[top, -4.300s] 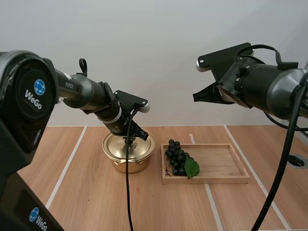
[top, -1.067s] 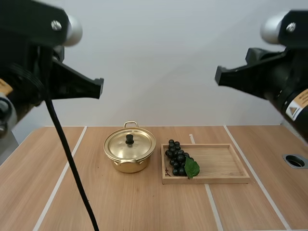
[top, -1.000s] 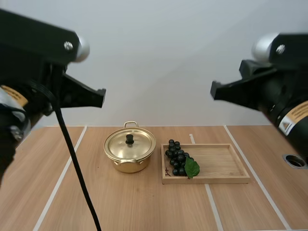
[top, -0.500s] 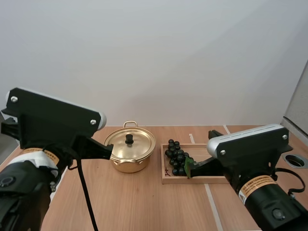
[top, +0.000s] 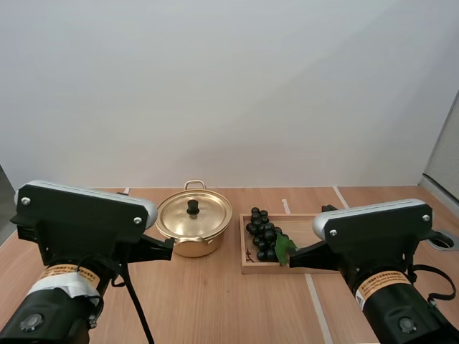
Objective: Open the pot, put the pineapple inside, and close it
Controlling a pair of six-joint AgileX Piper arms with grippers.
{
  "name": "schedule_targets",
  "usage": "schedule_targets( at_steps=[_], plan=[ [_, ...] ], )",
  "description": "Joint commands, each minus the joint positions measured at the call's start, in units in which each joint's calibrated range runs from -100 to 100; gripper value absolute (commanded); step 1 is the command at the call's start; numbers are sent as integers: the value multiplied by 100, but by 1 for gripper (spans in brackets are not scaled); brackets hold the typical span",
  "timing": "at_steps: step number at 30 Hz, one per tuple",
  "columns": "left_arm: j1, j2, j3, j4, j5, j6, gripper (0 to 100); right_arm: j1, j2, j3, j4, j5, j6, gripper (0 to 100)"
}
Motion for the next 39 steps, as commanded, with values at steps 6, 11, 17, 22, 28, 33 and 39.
schedule_targets(
  at_steps=[6, 11, 17, 22, 28, 33, 39],
  plan=[
    [15, -30, 151, 129, 115, -510, 0, -356, -41, 1, 889, 1156, -7, 0],
    [-2, -30, 754, 129, 135, -536, 0, -364, -41, 1, 1084, 1993, -157, 0],
    [-2, -30, 1335, 169, 20, -536, 0, -357, -41, 300, 1138, 1470, -1452, 0],
    [-2, -30, 1335, 169, 20, -556, 0, -357, -41, 300, 1553, 1855, -2185, 0],
    [-2, -30, 1335, 169, 20, -662, 0, -364, -41, 300, 2676, 2214, -2749, 0],
    [-2, -30, 1335, 107, 5, -681, 0, -364, -41, 300, 2729, 2214, -2750, 0],
    [-2, -30, 1335, -181, -55, -681, 0, -364, -41, 300, 2729, 2484, -2796, 0]
  ],
)
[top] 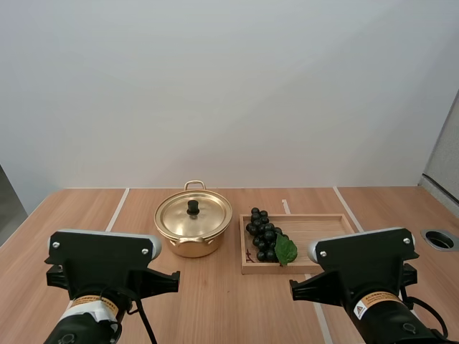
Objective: Open the pot, put the pineapple inside, and close it
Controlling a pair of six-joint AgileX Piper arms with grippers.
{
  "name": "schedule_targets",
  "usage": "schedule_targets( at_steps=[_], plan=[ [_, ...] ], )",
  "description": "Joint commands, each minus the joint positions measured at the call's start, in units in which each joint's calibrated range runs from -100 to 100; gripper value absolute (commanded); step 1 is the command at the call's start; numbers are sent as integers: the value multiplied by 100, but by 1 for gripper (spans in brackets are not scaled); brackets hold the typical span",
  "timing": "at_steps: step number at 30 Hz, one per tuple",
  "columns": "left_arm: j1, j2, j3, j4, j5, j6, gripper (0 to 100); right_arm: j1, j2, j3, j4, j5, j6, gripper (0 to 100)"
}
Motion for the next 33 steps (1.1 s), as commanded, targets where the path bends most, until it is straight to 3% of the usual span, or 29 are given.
schedule_targets(
  at_steps=[1, 9, 13, 17, 33],
  plan=[
    [-10, -30, 4, -138, -171, -83, 0, -28, -28, 12, 19, 160, -85, 0],
    [-10, -30, 4, -1125, 50, -83, 0, -59, -28, 12, 19, 287, -215, 0],
    [-10, -30, 4, -1111, 10, -35, 0, -100, -28, 12, 19, 287, -215, 0],
    [-10, -30, 4, -551, -281, 128, 0, -108, -28, 12, 19, 287, -215, 0],
    [-36, -30, 4, -584, -264, 174, 0, -117, -28, 12, 19, 287, -215, 0]
  ],
)
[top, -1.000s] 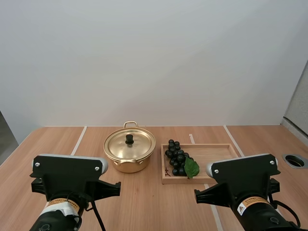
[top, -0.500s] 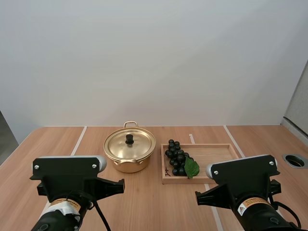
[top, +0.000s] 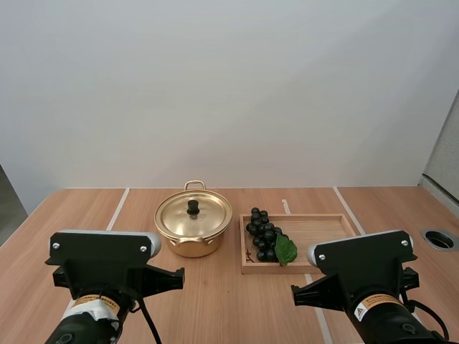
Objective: Open the pot, put the pineapple inside, and close it
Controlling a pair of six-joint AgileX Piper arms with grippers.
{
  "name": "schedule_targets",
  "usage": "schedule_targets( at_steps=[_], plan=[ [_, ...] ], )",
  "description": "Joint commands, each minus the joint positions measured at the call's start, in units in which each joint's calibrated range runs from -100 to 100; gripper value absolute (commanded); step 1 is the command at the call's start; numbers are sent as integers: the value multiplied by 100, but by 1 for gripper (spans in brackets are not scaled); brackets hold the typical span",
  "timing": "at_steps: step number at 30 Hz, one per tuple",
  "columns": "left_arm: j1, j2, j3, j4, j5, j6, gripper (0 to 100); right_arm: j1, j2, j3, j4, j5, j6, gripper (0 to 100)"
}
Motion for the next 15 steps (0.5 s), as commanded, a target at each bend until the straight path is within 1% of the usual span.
schedule_targets(
  at_steps=[1, 15],
  plan=[
    [-20, -30, 4, 0, -141, 19, 0, -30, -28, 0, -24, -8, -36, 0],
    [-30, -30, 4, 0, -200, 19, 0, -31, -28, 0, -24, -8, -36, 0]
  ],
)
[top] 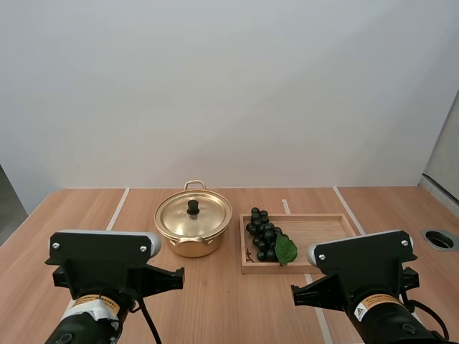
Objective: Open the pot, put the pineapple inside, and close it
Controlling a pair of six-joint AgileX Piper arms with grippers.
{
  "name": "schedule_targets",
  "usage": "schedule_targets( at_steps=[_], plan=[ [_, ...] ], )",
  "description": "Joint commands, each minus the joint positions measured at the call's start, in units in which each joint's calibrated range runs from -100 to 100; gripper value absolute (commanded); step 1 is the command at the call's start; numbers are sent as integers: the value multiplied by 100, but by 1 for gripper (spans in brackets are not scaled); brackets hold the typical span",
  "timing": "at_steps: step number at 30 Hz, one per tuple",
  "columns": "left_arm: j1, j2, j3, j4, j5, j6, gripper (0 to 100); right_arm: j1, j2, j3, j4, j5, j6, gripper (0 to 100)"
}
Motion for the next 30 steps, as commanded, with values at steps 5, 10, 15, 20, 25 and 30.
schedule_targets(
  at_steps=[5, 10, 15, 20, 25, 30],
  plan=[
    [-79, -30, 4, 0, -187, 19, 0, -24, -28, 0, -24, -25, -36, 0],
    [-87, -30, 4, 0, -187, 19, 0, -24, -28, 0, -24, -25, -36, 0],
    [-87, -30, 4, 0, -187, 19, 0, -24, -28, 0, -24, -25, -36, 0],
    [-87, -30, 4, 0, -187, 19, 0, -24, -28, 0, -24, -25, -36, 0],
    [-18, -30, 4, 0, -187, 19, 0, -24, -28, 0, -24, -25, -36, 0],
    [-10, -30, 4, 0, -187, 19, 0, -24, -28, 0, -24, -25, -36, 0]
  ],
)
